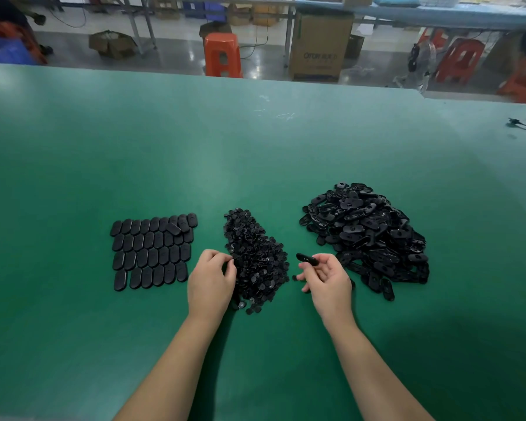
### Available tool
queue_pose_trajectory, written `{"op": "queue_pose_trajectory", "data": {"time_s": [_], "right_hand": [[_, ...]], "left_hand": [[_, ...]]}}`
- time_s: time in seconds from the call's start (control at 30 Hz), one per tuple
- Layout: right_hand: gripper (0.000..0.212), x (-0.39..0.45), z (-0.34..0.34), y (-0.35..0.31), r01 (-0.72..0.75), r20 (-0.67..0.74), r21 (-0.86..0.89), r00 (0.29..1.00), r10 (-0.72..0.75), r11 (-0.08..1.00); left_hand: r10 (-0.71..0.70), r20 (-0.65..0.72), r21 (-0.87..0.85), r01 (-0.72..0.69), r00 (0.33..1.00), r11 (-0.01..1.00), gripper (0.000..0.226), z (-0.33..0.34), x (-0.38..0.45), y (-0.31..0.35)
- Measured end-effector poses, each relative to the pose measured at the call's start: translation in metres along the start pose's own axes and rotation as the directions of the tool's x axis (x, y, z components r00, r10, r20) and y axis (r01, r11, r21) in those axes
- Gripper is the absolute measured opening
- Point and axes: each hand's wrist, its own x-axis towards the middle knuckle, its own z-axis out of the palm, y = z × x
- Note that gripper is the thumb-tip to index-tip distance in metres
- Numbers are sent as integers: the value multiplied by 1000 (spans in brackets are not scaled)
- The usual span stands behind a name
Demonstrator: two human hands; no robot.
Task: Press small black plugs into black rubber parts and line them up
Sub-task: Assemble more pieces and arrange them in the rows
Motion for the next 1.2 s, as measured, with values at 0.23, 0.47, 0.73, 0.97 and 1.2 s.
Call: {"op": "queue_pose_trajectory", "data": {"time_s": [0.23, 0.47, 0.73, 0.97, 1.2], "right_hand": [[10, -3, -2, 0, 48, 6, -65, 999, -48, 997], [14, -2, -2, -2, 27, -12, 8, 1000, -27, 1000], [19, -4, -2, -2, 56, 48, -13, 997, -55, 998], [16, 0, -1, 2, 89, -7, -107, 996, -90, 990], [30, 1, -2, 3, 144, 53, -208, 989, -136, 967]], "left_hand": [[-15, 7, 32, 14, 1000, 999, 12, 0, 1, 2], [-28, -17, -5, 27, 999, 1000, 12, -1, 2, 3], [-25, -12, -29, 25, 1000, 999, 11, 0, 2, 1], [-20, -44, -26, 19, 999, 999, 14, 2, 2, 0], [-5, -18, -5, 5, 1000, 1000, 20, -1, 3, 2]]}}
